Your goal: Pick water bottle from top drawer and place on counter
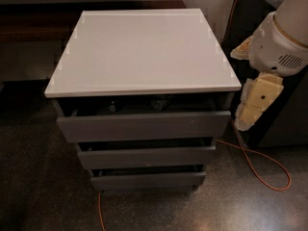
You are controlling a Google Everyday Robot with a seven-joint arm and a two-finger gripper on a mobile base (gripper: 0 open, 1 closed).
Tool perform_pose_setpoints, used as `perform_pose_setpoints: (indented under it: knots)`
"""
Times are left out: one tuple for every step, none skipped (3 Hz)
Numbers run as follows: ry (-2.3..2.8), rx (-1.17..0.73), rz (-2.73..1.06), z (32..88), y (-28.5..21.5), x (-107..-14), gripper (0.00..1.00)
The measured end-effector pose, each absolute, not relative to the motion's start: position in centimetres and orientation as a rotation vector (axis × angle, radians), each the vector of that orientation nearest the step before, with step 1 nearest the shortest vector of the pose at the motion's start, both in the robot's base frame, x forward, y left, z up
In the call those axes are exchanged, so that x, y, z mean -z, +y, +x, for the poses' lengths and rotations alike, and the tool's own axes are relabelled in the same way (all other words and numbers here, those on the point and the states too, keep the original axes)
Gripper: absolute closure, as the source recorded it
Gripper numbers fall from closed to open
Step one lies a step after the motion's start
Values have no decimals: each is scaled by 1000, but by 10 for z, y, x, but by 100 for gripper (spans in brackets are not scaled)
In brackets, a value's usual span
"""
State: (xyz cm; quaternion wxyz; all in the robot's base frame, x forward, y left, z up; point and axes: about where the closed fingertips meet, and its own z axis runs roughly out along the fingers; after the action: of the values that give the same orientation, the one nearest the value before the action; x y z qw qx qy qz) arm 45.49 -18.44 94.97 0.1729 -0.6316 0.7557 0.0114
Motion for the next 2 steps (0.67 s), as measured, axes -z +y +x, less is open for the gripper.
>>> perform_pose_setpoints:
  knots:
    - [2069,-101,-1825,456,-163,-923,0]
    - [1971,-108,-1934,453,-138,-871,0]
